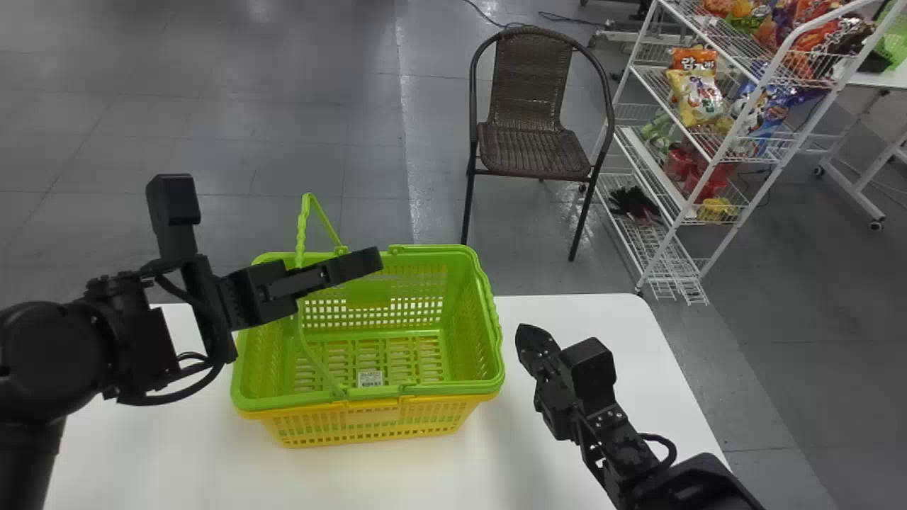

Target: Grasp handle with right gripper to insert into left gripper then lift and swing left to center

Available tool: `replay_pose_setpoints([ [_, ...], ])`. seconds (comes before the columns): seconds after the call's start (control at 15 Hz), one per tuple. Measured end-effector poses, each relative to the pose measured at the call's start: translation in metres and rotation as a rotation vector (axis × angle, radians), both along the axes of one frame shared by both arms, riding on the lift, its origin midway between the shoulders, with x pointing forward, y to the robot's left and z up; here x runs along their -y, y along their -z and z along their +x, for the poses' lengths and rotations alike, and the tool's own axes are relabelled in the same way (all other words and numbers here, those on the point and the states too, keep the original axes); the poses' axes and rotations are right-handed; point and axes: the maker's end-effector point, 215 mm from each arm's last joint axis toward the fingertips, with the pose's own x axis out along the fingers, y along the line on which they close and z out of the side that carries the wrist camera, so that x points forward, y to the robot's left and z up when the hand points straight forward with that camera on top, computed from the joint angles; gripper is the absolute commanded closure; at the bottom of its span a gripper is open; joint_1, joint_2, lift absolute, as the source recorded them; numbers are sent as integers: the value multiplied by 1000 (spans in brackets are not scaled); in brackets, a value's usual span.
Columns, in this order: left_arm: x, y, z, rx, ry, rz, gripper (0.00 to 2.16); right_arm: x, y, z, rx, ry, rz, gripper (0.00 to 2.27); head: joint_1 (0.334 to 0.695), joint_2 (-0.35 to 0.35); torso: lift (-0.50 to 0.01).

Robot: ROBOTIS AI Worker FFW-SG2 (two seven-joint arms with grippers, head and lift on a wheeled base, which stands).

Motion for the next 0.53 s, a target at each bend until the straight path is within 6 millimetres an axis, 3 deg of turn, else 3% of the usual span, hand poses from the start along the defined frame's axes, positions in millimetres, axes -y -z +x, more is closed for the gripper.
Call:
replay_pose_setpoints([
  [0.53,1,2,-2,-4,0,1,178,-17,10,20,-19,-36,-28,2017,695,-137,0],
])
